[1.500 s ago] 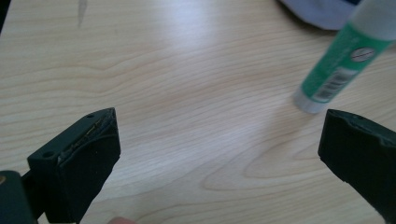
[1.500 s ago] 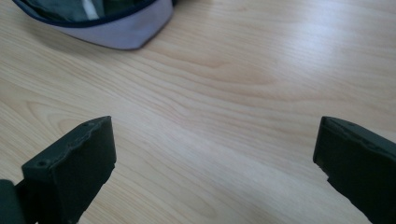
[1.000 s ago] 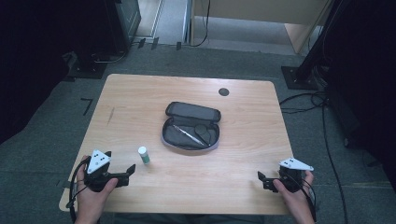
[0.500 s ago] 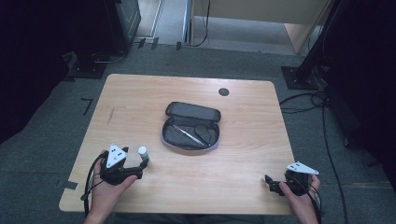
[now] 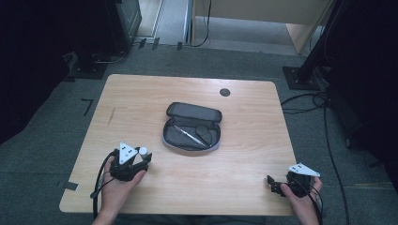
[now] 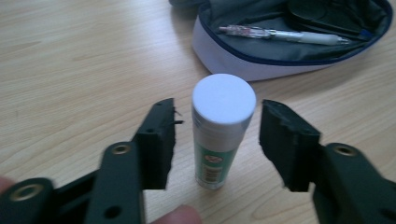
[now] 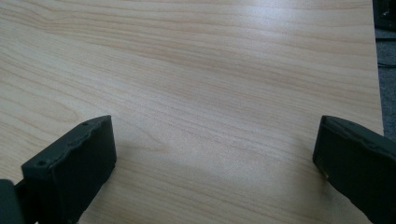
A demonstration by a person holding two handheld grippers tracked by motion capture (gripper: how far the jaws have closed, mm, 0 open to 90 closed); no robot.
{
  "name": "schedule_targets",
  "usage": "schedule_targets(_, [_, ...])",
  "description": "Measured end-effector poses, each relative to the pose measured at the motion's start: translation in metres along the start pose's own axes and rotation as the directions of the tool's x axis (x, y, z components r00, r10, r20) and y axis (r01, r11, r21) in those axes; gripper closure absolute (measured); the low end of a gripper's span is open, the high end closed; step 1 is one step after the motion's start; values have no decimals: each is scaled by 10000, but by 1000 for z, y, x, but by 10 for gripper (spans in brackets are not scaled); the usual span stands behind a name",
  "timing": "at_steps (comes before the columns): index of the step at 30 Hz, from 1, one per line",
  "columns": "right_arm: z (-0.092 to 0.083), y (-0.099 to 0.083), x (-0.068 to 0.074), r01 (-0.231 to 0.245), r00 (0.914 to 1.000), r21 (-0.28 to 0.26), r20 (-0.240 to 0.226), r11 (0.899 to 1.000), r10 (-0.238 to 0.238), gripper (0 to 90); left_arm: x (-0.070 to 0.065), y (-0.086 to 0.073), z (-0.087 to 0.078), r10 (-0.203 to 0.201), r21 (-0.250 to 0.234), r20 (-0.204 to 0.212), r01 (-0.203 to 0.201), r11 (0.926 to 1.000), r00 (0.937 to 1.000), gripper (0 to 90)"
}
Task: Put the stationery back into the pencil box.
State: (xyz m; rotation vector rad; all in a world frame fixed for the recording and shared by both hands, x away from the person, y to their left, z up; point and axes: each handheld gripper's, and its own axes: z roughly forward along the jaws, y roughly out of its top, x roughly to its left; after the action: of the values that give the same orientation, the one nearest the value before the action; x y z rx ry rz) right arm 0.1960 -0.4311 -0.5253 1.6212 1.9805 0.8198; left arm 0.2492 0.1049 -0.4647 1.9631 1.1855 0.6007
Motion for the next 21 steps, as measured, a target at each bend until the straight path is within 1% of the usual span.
schedule_targets(3, [0, -2, 0, -27, 10000, -116, 5, 9999, 27, 0, 0, 1, 0, 39, -46, 0, -39, 10000, 10000, 641])
schedule_targets(7, [0, -2, 0, -14, 10000, -132, 15, 9999, 14, 0, 0, 3, -1, 68, -43, 282, -67, 10000, 9996, 651])
schedule_targets(11, [0, -2, 0, -19, 10000, -131, 16, 9999, 20, 0, -7, 12, -3, 166, -311, 501, -151, 9994, 9986, 652])
schedule_targets(13, [0, -2, 0, -19, 10000, -131, 17, 9999, 19, 0, -12, 18, -2, 179, -443, 659, -150, 9989, 9977, 653])
schedule_targets(18, [-1, -2, 0, -30, 10000, -131, 26, 9999, 31, 0, -26, 34, 3, 410, -702, 1012, -340, 9970, 9940, 653])
schedule_targets(21, [0, -2, 0, -36, 10000, -139, 26, 9999, 36, 0, -35, 43, 8, 419, -883, 1212, -313, 9956, 9917, 653])
